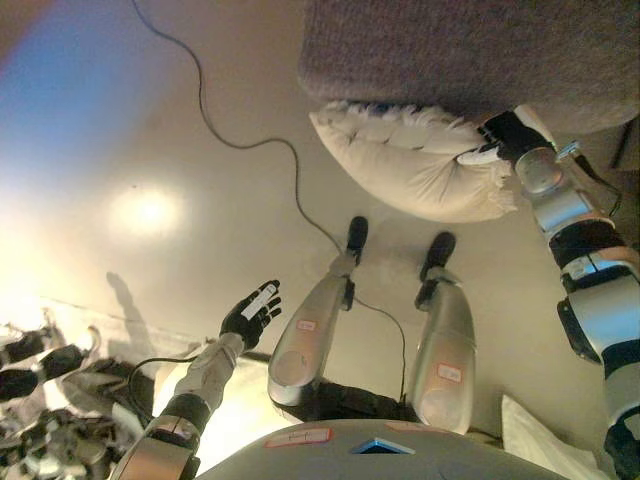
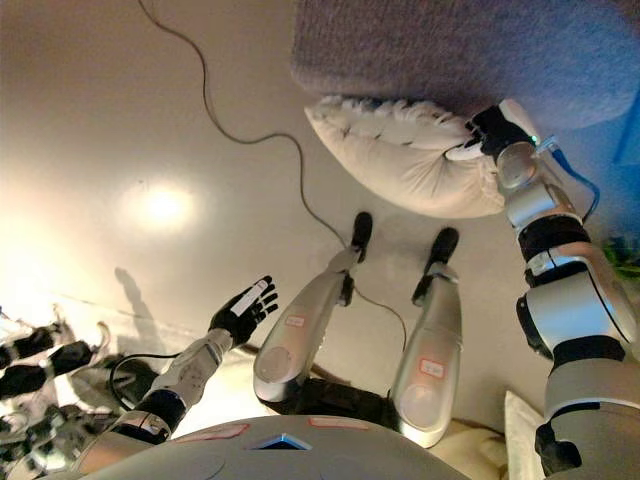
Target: Pick up the pillow and put it on the sofa.
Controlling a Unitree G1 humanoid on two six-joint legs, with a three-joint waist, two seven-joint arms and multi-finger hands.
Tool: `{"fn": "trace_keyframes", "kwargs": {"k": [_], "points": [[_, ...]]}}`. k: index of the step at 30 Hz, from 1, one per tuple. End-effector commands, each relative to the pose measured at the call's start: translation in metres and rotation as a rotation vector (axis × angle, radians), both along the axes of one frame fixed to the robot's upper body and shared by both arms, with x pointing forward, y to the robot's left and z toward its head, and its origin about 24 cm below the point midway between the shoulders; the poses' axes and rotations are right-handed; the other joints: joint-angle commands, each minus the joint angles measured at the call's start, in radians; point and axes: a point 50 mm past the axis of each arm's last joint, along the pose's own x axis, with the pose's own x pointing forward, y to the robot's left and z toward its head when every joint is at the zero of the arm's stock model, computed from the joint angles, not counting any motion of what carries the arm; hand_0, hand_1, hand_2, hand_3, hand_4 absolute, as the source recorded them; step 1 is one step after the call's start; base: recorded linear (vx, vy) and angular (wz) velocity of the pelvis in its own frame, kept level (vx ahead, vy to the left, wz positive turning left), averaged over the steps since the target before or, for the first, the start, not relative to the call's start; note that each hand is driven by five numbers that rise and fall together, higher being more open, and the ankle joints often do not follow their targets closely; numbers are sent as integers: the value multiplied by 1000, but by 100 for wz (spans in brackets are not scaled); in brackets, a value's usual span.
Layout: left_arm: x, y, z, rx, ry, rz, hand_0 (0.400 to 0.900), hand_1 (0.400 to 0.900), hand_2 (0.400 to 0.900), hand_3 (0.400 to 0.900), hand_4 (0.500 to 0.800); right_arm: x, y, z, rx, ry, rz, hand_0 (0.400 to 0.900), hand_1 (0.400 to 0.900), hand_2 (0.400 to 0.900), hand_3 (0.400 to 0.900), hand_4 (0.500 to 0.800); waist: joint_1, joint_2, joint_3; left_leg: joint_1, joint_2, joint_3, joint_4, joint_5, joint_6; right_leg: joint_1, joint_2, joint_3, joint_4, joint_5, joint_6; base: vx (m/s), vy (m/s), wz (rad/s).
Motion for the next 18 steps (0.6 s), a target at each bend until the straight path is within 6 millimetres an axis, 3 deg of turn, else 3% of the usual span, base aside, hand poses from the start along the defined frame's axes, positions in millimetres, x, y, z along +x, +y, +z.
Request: {"fn": "trace_keyframes", "kwargs": {"k": [1, 4, 12, 18], "points": [[-21, 50, -2, 175, 104, 46, 900, 900, 900, 900, 800, 9, 22, 66, -21, -218, 205, 400, 400, 400, 400, 500, -28, -70, 1, 68, 27, 32, 42, -118, -30, 175, -14, -66, -102, -40, 53, 105, -114, -2], [-33, 62, -6, 209, 159, 69, 900, 900, 900, 900, 800, 1, 29, 58, 0, -187, 283, 400, 400, 400, 400, 500, -34, -111, -59, 145, 47, 38, -7, -124, -33, 266, 2, -73, -165, -33, 59, 131, -67, -3], [-71, 71, -20, 277, 319, 85, 900, 900, 900, 900, 800, -20, 46, 56, 51, -139, 491, 400, 400, 400, 400, 500, -43, -200, -227, 319, 64, 42, -97, -149, -37, 462, 39, -69, -297, -19, 69, 184, -45, 1], [-103, 67, -32, 295, 442, 61, 900, 900, 900, 900, 800, -22, 47, 81, 176, -202, 531, 400, 400, 400, 400, 500, -37, -246, -352, 415, 68, 40, -137, -166, -39, 561, 63, -71, -367, -5, 68, 202, 11, 2]]}}
